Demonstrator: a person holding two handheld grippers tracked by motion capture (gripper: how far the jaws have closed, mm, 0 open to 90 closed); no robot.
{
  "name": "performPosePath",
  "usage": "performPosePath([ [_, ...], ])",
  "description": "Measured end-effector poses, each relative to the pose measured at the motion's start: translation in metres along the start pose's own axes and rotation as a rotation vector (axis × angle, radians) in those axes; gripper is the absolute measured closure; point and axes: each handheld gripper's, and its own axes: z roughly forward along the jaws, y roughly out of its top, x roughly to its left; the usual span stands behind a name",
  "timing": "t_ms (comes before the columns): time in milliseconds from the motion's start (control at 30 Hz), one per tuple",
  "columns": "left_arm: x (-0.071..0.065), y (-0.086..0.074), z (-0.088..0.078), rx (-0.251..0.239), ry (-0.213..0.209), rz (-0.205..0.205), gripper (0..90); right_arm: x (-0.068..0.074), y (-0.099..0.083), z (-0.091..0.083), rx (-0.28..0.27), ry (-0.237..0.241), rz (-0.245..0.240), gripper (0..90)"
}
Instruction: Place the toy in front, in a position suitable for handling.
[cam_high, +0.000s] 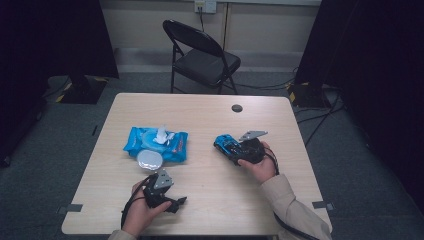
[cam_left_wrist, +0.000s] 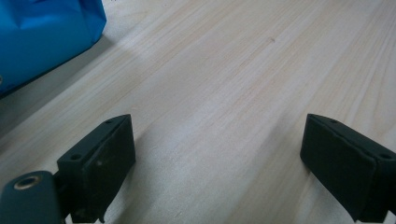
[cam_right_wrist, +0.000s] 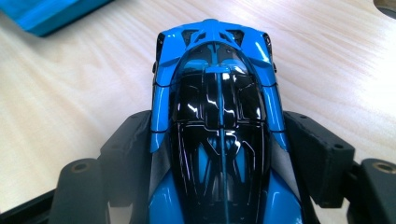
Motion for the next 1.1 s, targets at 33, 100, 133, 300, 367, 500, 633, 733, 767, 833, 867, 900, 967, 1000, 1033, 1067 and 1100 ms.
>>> performPosePath([
  [33,0.000,0.000,0.000,0.000,0.000,0.000,9.6,0.003,-0.001,-0.004,-0.006,0.006,-0.004,27.7],
  [100,0.000,0.000,0.000,0.000,0.000,0.000,9.6,0.009,-0.003,-0.013,-0.012,0.024,-0.017,27.6],
  [133,0.000,0.000,0.000,0.000,0.000,0.000,9.6,0.012,-0.004,-0.018,-0.016,0.032,-0.020,27.6],
  [300,0.000,0.000,0.000,0.000,0.000,-0.001,9.6,0.032,-0.017,-0.037,-0.018,0.073,-0.047,27.6],
  [367,0.000,0.000,0.000,0.000,0.000,0.001,9.5,0.041,-0.024,-0.042,-0.011,0.087,-0.059,27.6],
  [500,0.000,0.000,0.000,0.001,0.000,0.001,9.4,0.057,-0.038,-0.045,0.000,0.105,-0.066,27.6],
  [633,0.000,0.000,0.000,0.001,0.000,0.002,9.1,0.067,-0.050,-0.045,0.014,0.116,-0.075,27.6],
  [733,0.000,0.001,0.001,0.001,0.001,0.001,8.8,0.071,-0.056,-0.045,0.017,0.115,-0.080,27.6],
  [767,0.000,0.001,0.001,0.002,0.001,0.001,8.7,0.071,-0.057,-0.045,0.011,0.113,-0.083,27.6],
  [833,0.000,0.001,0.001,0.002,0.001,0.001,8.7,0.071,-0.060,-0.045,0.011,0.121,-0.083,27.5],
  [867,0.000,0.001,0.001,0.002,0.002,0.001,8.7,0.071,-0.061,-0.044,0.013,0.119,-0.091,27.5],
  [900,0.000,0.001,0.001,0.002,0.002,0.001,8.7,0.071,-0.062,-0.044,0.022,0.116,-0.098,27.5],
  [967,0.000,0.001,0.001,0.002,0.001,0.000,8.7,0.070,-0.064,-0.042,0.024,0.119,-0.097,27.5],
  [1000,0.000,0.001,0.001,0.002,0.001,0.000,8.7,0.070,-0.065,-0.042,0.019,0.114,-0.096,27.5],
  [1033,0.000,0.001,0.001,0.003,0.002,0.001,8.6,0.069,-0.066,-0.042,0.017,0.113,-0.093,27.5],
  [1067,0.000,0.001,0.001,0.003,0.002,0.000,8.5,0.069,-0.065,-0.041,0.020,0.118,-0.094,27.5],
  [1100,0.000,0.001,0.001,0.003,0.002,-0.001,8.4,0.068,-0.065,-0.041,0.018,0.111,-0.097,27.5],
])
